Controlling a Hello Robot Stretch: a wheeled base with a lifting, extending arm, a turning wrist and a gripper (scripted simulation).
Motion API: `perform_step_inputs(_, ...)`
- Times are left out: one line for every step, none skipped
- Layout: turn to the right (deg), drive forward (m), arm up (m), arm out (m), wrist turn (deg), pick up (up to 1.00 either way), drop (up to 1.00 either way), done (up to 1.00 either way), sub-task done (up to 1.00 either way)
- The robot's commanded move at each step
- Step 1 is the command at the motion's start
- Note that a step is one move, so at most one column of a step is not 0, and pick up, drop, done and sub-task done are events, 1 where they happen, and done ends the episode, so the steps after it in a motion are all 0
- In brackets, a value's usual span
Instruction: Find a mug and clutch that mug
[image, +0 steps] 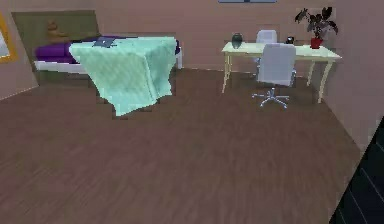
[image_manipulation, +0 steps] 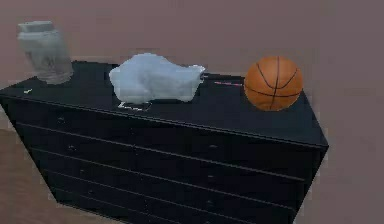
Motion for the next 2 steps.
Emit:
perform_step_inputs(15.0,0.00,0.00,0.00,0.0,0.00,0.00,0.00,0.00)
perform_step_inputs(0.0,0.20,0.00,0.00,0.0,0.00,0.00,0.00,0.00)
